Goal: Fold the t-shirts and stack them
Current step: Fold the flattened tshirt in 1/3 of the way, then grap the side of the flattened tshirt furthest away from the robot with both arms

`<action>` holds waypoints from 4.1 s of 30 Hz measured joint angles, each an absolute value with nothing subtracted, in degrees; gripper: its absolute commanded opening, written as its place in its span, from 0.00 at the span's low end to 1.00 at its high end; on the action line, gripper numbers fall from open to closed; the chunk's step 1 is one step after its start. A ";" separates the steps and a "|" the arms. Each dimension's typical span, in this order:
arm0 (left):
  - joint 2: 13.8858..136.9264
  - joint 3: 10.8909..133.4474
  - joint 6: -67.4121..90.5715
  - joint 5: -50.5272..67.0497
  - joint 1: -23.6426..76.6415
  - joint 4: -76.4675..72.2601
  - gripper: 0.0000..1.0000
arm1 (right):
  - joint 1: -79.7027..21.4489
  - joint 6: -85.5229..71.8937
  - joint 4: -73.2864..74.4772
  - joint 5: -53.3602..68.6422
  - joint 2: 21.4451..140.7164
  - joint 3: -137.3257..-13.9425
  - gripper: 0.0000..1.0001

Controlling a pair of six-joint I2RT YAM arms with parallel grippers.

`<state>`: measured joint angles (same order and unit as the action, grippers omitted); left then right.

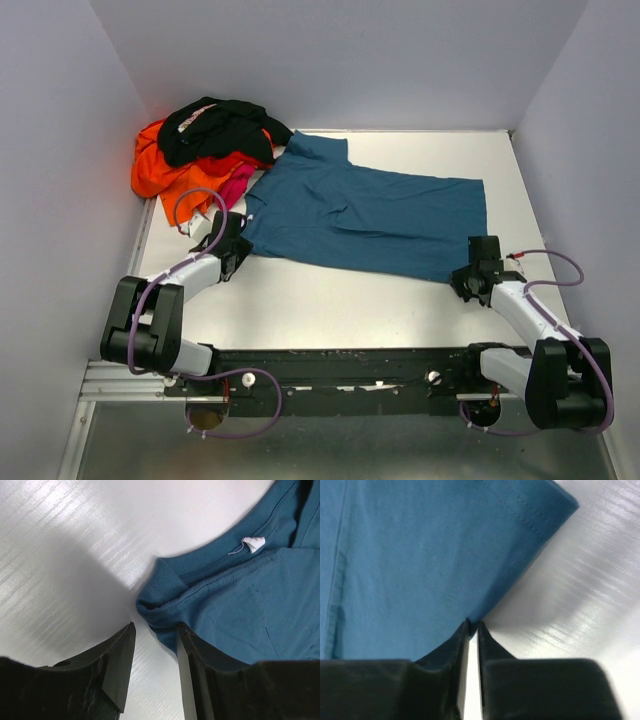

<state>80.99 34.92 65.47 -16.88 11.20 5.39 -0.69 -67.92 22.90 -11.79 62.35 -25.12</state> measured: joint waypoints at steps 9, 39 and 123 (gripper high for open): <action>82.65 34.92 68.10 -16.91 11.18 2.33 0.38 | -0.67 -68.42 22.17 -12.60 63.35 -25.12 0.01; 43.38 19.59 70.72 -21.32 11.09 25.06 0.37 | -0.64 -64.95 44.36 -10.98 35.38 -20.84 0.59; 144.42 122.17 31.94 -3.77 12.38 18.87 0.00 | 10.00 -38.63 22.00 -3.44 98.89 -69.89 0.60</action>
<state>144.42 122.17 31.94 -3.77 12.38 18.87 10.00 -38.63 22.00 -3.44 98.89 -69.89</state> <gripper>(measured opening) 0.026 0.633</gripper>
